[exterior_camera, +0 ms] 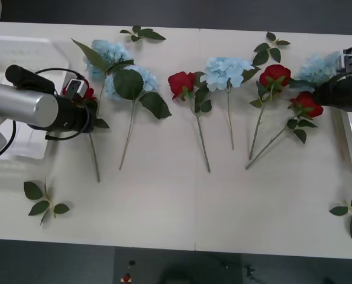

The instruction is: Put the red flowers into the right box and the blue flowers into the left box

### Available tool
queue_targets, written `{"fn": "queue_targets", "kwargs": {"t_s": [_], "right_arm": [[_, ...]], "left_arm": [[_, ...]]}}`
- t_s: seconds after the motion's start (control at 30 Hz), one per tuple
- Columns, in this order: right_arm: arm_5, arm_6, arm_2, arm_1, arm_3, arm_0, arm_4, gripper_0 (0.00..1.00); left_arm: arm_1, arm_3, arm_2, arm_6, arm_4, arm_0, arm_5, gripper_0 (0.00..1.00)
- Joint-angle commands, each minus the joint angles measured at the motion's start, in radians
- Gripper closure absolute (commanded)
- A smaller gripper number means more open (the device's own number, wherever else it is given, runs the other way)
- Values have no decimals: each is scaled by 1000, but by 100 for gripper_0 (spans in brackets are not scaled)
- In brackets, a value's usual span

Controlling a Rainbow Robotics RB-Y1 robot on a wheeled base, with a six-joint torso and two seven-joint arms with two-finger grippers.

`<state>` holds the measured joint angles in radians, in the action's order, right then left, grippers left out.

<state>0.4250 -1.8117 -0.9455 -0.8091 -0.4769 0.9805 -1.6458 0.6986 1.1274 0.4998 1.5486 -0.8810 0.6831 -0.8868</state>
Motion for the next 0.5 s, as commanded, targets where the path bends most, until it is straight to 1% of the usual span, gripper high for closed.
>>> {"fn": "queue_targets", "kwargs": {"t_s": [0.03,0.07,0.23,0.5], "right_arm": [[-17,8,1,-1,12,6,4,100],[-17,8,2,-1,12,7,4,100],[-18,9,2,-1,12,7,4,100],[-8,9,37,-4,12,7,3,100]], "left_arm": [[10,-8,11,-62,7,6,17,93],[9,-8,13,-64,8,4,19,100],[10,6,11,-64,13,7,22,100],[65,112,-1,-61,10,6,22,100]]}}
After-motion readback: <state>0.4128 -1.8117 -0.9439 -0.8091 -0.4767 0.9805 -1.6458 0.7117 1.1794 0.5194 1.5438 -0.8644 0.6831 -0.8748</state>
